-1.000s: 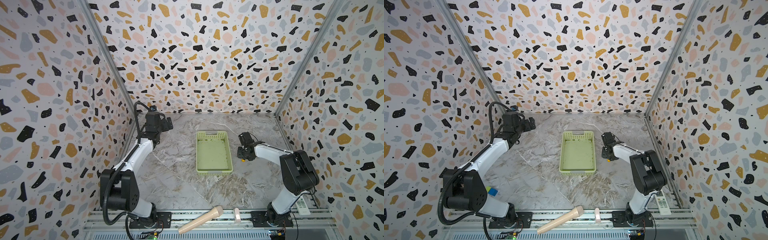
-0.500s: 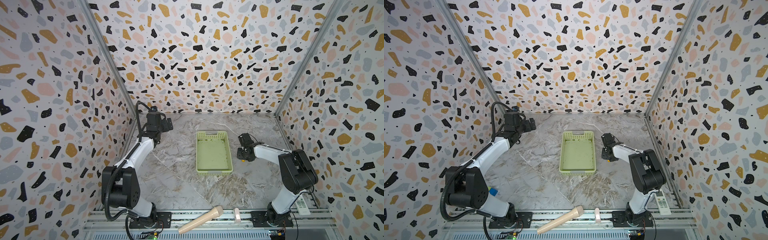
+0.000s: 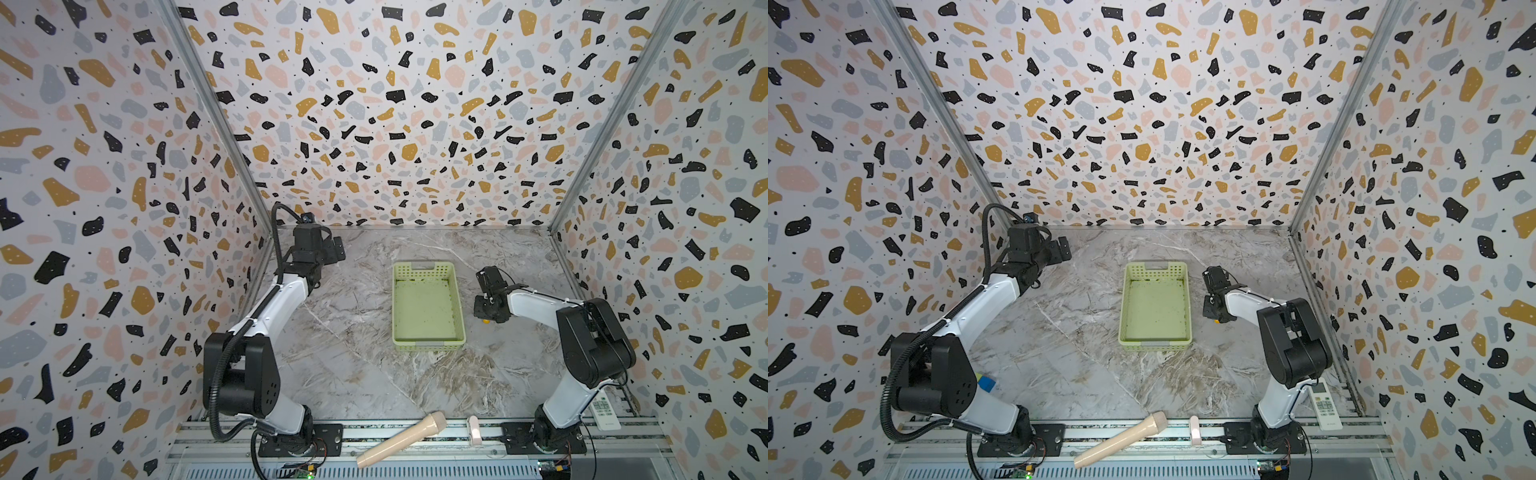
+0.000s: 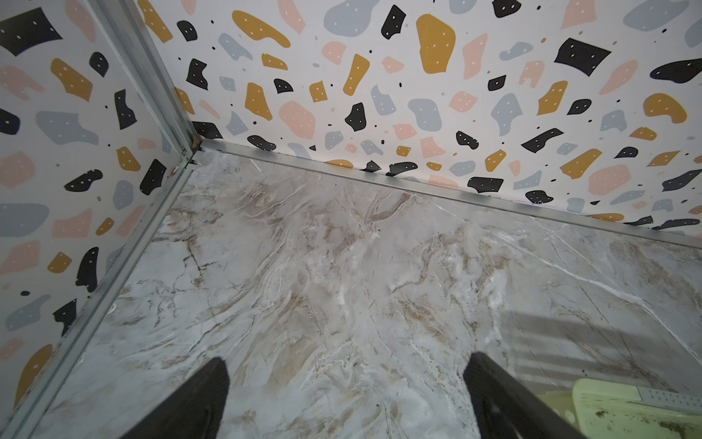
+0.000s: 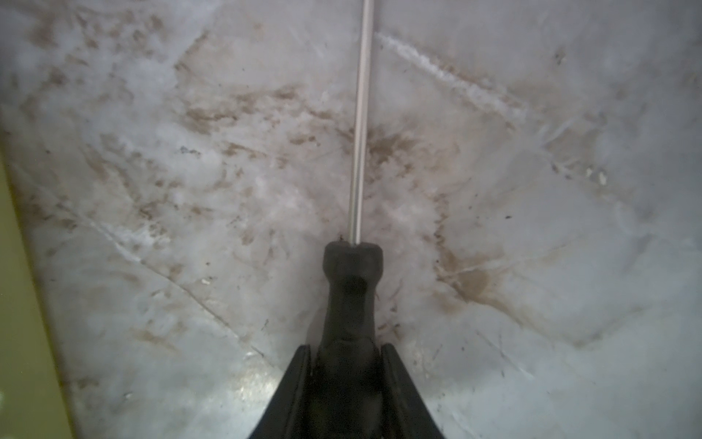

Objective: Put the screwdriver in the bin
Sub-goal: 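Lift the screwdriver with the right gripper and carry it over the basket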

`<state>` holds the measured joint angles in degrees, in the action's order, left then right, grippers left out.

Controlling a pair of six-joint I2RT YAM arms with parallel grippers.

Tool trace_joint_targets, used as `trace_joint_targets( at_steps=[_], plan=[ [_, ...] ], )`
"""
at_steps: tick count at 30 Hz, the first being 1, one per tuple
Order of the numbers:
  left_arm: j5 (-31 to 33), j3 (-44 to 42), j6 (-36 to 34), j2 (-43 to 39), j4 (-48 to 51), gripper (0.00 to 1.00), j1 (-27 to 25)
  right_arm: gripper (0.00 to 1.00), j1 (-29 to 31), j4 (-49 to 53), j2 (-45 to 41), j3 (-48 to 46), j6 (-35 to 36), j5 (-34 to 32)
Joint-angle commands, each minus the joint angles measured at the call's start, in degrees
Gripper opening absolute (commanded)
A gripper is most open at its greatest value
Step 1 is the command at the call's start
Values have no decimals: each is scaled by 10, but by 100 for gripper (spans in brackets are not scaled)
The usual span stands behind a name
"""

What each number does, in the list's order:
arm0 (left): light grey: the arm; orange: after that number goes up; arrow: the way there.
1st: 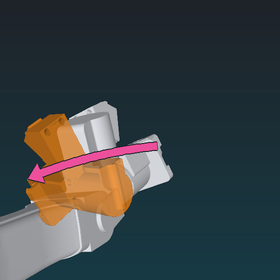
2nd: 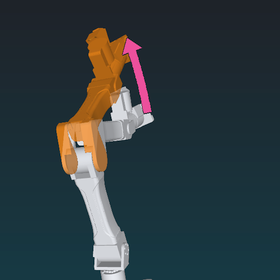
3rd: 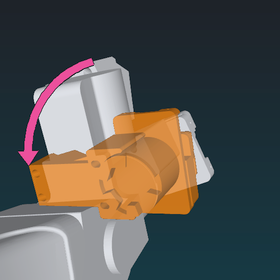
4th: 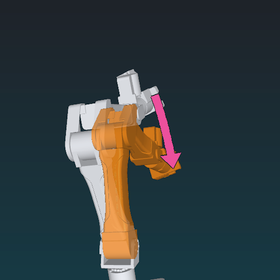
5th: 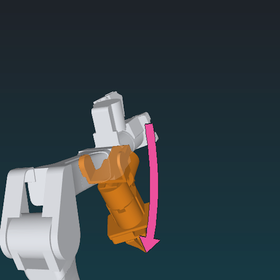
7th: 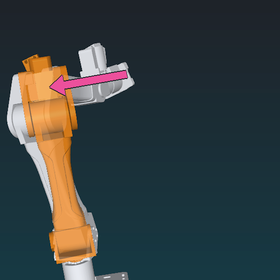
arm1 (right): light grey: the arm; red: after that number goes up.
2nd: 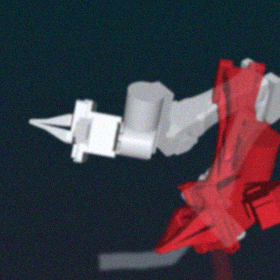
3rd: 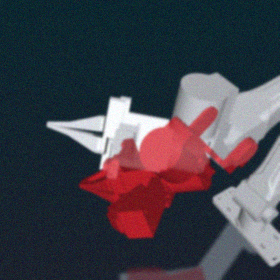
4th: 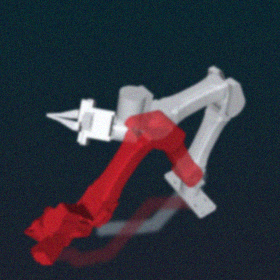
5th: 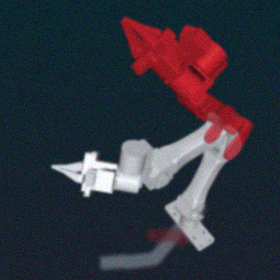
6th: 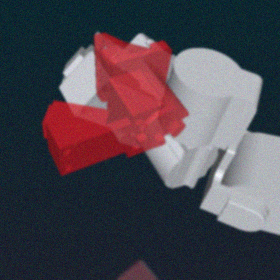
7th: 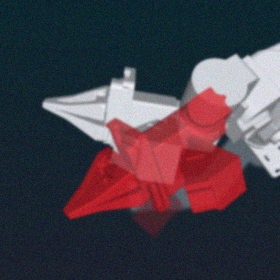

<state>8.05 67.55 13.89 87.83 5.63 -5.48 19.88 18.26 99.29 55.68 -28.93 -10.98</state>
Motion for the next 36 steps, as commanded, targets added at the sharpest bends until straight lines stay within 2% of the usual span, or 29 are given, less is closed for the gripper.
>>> trace_joint_targets(
  at_steps=[1, 11, 23, 36],
  plan=[
    [6, 26, -11, -2, -1, 99, 1, 11, -1, 25, 0, 23, 8, -14],
    [14, 20, -14, -13, -4, 100, 1, 11, 0, 59, -42, 46, 23, -32],
    [17, 16, -13, -17, -6, 100, 1, 13, 29, 113, -91, 106, 33, -55],
    [20, 18, -16, -17, -1, 100, 2, 15, 127, 165, -73, 208, 23, -72]
  ],
)
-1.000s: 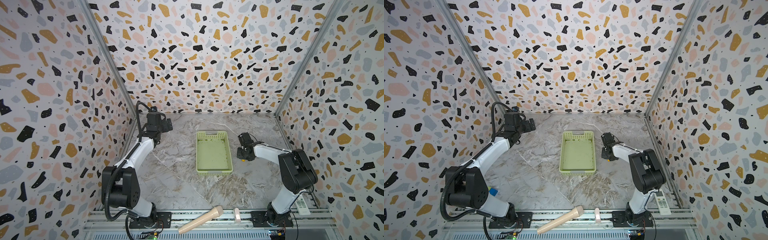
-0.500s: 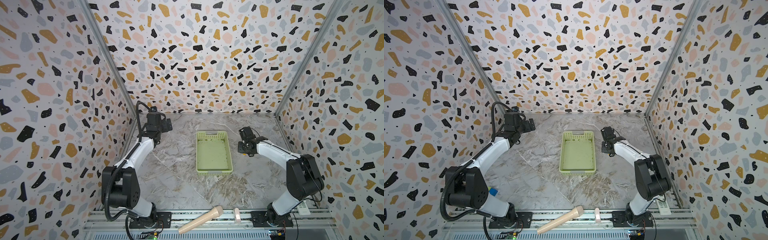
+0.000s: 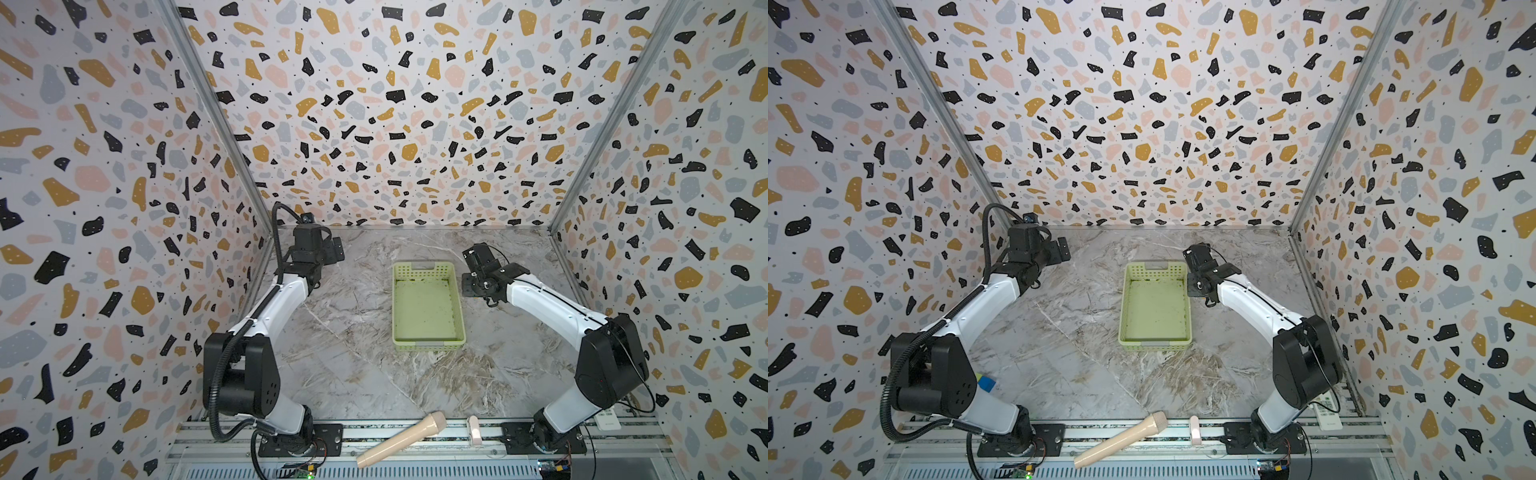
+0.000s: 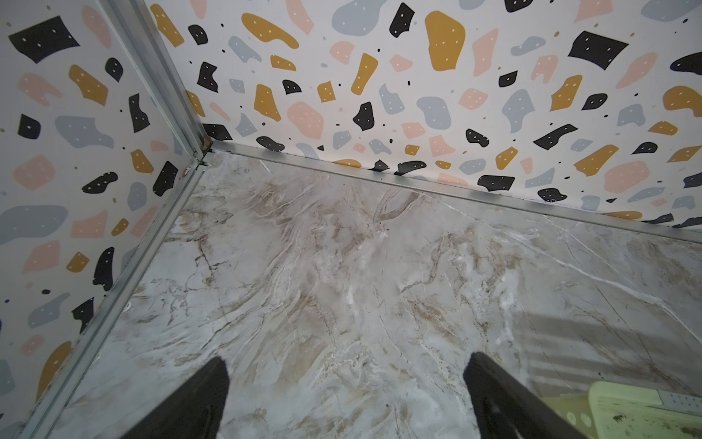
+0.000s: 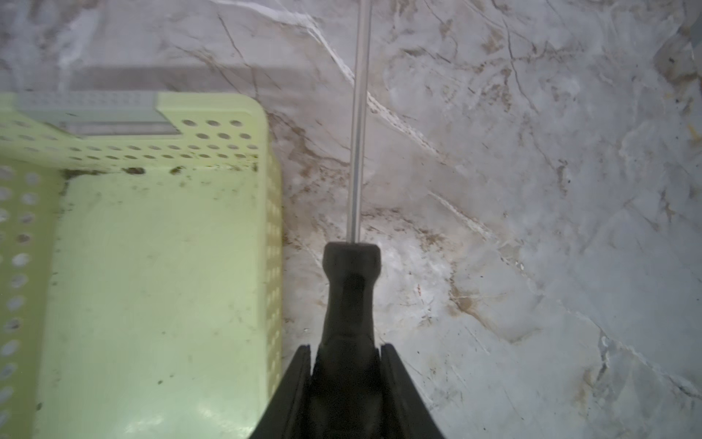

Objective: Put the screwdriver in the bin
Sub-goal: 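Lift the screwdriver with the right gripper and carry it over the basket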

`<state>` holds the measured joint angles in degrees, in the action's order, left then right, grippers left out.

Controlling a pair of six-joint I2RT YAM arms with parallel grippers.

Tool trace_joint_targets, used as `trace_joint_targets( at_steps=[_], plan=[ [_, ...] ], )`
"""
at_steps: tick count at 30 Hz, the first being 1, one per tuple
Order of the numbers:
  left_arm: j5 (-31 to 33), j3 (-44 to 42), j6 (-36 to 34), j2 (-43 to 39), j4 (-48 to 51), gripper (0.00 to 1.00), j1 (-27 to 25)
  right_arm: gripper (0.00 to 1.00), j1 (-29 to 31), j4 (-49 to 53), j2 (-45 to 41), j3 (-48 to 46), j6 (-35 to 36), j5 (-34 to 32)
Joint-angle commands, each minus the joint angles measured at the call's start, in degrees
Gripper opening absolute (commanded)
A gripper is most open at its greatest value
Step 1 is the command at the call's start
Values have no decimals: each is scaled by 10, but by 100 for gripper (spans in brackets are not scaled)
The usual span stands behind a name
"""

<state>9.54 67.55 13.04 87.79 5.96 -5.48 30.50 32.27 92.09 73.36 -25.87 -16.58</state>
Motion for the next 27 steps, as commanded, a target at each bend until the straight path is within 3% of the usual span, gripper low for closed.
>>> trace_joint_targets(
  at_steps=[1, 14, 27],
  plan=[
    [7, 18, -7, -16, -4, 99, 1, 15, 28, 26, 3, 37, -9, -13],
    [5, 13, -6, -26, -8, 99, 1, 16, 123, 6, 103, 75, -40, 15],
    [5, 13, -6, -33, -8, 100, 1, 16, 143, -6, 146, 54, -51, 22]
  ],
)
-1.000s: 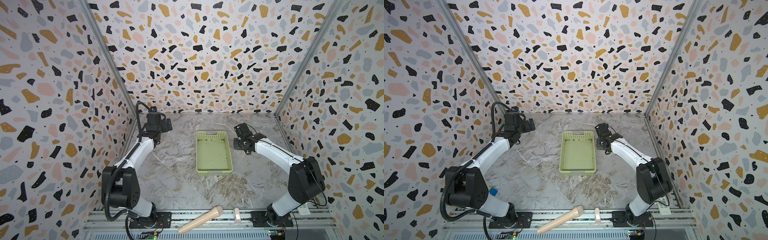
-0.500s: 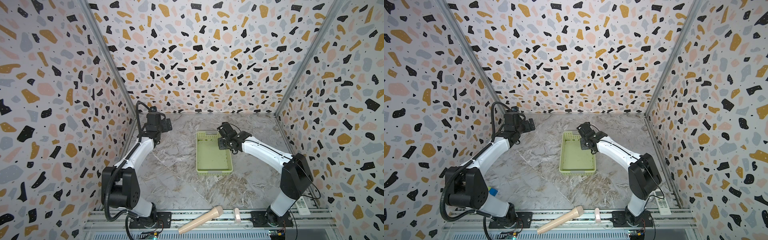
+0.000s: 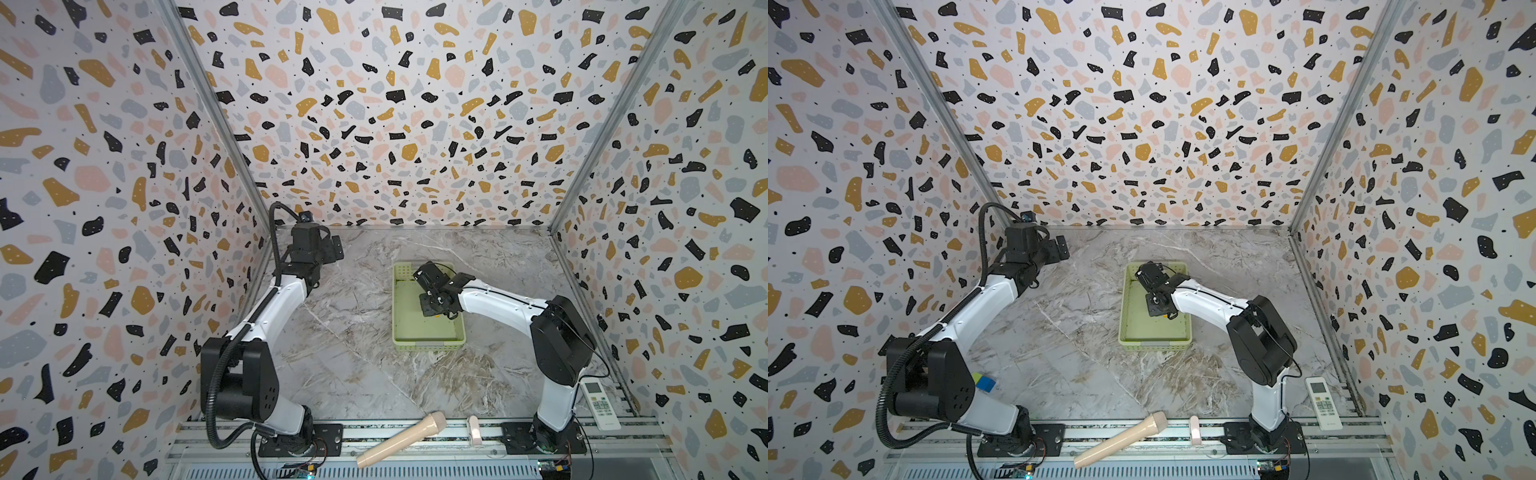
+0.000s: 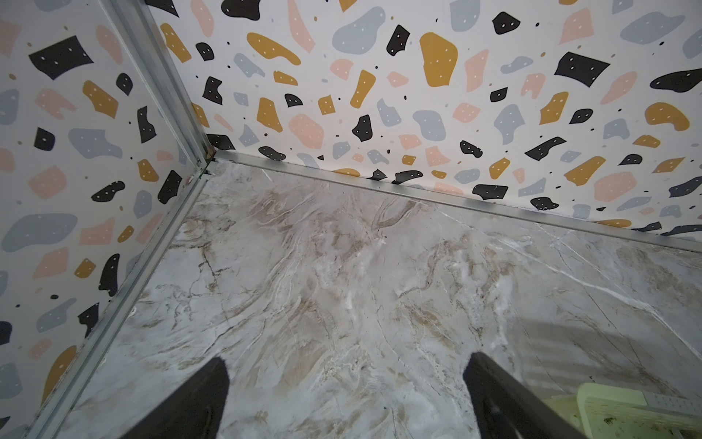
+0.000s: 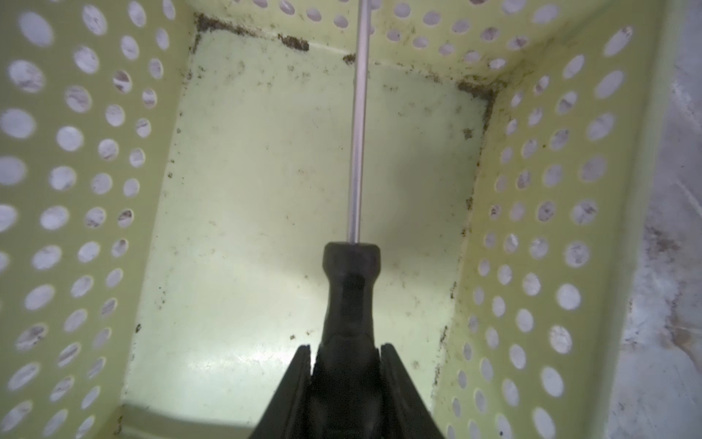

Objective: Put the screwdriver in the bin
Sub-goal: 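Lift the screwdriver with the right gripper and carry it over the basket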

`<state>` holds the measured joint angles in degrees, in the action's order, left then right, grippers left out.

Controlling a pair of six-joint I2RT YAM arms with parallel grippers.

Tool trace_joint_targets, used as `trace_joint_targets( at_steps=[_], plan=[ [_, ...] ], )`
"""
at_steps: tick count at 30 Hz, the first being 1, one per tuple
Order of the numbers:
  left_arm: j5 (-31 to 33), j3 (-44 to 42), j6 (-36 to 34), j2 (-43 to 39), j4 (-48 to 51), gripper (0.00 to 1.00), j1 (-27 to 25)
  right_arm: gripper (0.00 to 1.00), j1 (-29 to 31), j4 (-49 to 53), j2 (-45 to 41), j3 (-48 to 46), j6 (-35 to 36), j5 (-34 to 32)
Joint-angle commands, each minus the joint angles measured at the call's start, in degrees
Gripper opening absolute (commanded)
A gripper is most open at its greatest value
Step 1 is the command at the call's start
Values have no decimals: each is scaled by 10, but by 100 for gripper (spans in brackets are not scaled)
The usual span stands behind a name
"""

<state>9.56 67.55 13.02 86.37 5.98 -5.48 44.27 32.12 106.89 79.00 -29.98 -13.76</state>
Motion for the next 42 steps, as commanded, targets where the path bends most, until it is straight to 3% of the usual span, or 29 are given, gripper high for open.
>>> trace_joint_targets(
  at_steps=[1, 15, 36, 42],
  plan=[
    [6, 13, -6, -19, -7, 100, 1, 16, 6, -7, 2, -5, -10, -5],
    [5, 15, -5, -16, -6, 100, 1, 17, 9, -26, 40, -26, -11, -2],
    [0, 18, -6, -16, 0, 100, 1, 29, 12, -24, 12, -28, 13, -37],
    [-11, 26, -12, -10, 11, 100, 1, 38, 12, -39, -8, -17, 26, -41]
  ],
)
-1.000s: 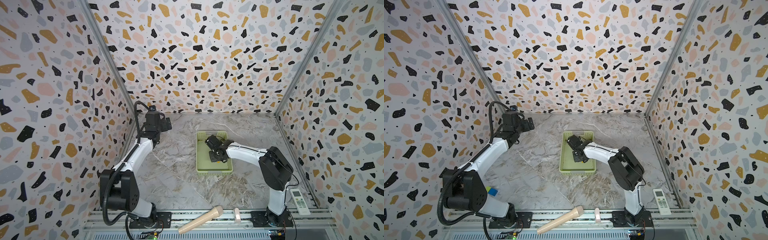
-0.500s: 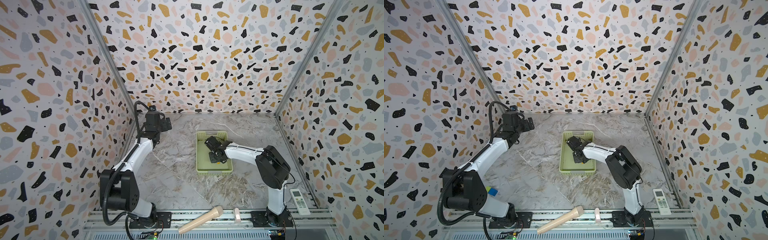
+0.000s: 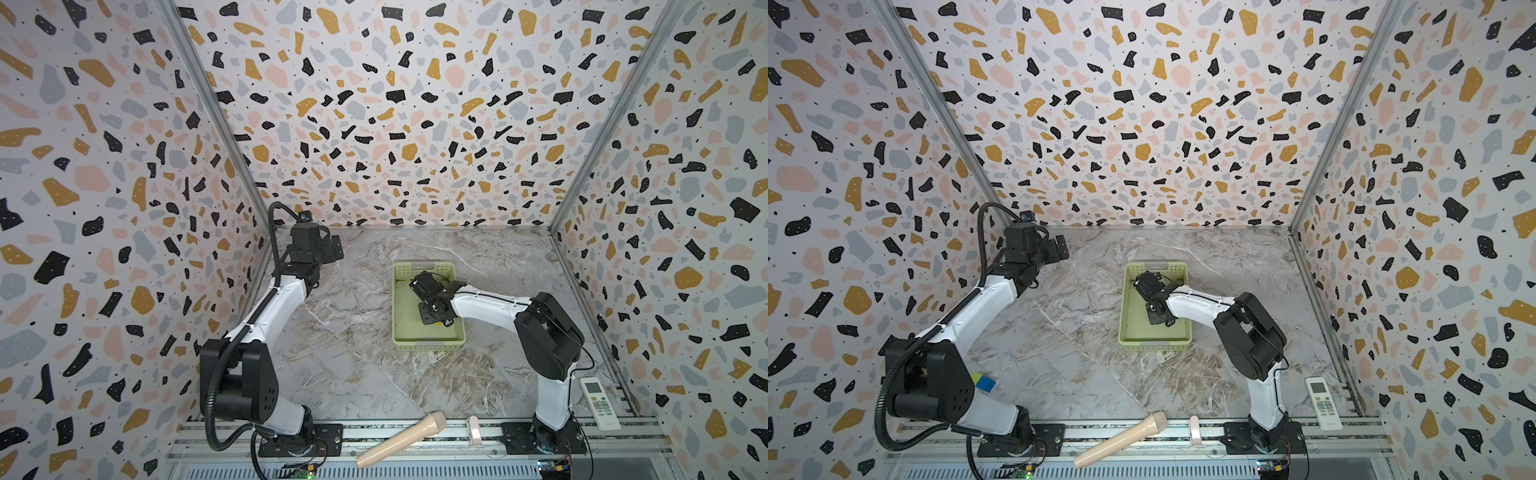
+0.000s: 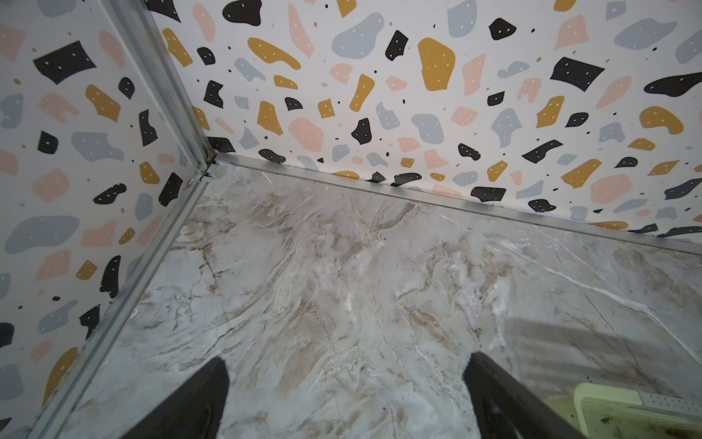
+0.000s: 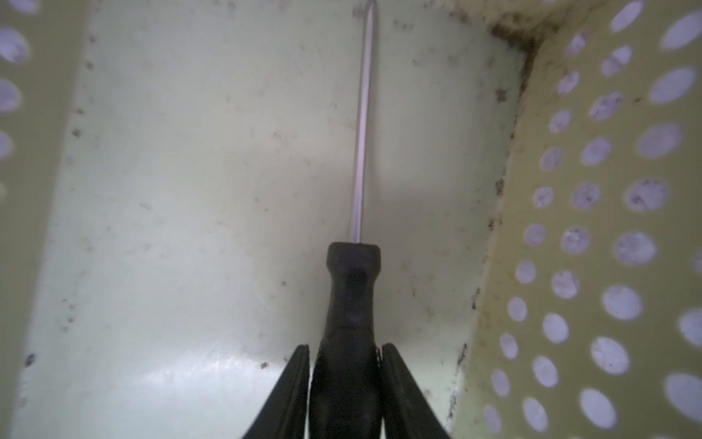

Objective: Put the screwdriver in the bin
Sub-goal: 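Lift the screwdriver with the right gripper and carry it over the basket, then open the right gripper to drop the screwdriver into the basket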

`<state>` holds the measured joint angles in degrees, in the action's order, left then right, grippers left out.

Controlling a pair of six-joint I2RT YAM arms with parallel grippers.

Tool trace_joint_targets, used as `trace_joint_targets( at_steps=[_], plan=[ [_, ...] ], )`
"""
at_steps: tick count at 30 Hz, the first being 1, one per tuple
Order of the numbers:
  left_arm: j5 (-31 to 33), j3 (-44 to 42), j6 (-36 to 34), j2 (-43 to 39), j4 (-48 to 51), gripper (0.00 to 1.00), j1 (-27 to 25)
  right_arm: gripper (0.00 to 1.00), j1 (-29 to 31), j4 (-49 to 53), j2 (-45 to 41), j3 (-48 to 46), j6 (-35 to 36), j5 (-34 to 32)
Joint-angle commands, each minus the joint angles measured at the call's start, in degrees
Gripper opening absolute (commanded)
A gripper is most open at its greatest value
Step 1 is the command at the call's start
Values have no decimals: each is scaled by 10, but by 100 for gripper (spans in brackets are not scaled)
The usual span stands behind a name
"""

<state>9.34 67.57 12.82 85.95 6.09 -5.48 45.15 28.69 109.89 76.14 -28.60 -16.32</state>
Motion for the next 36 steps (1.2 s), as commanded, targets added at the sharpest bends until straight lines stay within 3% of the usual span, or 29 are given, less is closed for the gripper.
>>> trace_joint_targets(
  at_steps=[1, 5, 10, 22, 29, 36],
  plan=[
    [-12, 26, -11, -6, 10, 99, 1, 39, 4, 2, -39, 19, 14, -18],
    [-10, 21, -13, -12, 6, 100, 1, 44, 4, 17, -43, 37, 18, -24],
    [-7, 13, -14, -20, -2, 99, 1, 56, 4, 21, -67, 46, 30, -24],
    [0, 7, -15, -24, -7, 100, 1, 68, -7, 23, -121, 58, 48, -15],
    [-53, -15, -27, -53, -36, 100, 1, 99, -75, -11, -207, 28, 74, 32],
    [-5, -67, -51, -115, -87, 100, 1, 99, -177, -64, -325, -72, 66, 90]
  ],
)
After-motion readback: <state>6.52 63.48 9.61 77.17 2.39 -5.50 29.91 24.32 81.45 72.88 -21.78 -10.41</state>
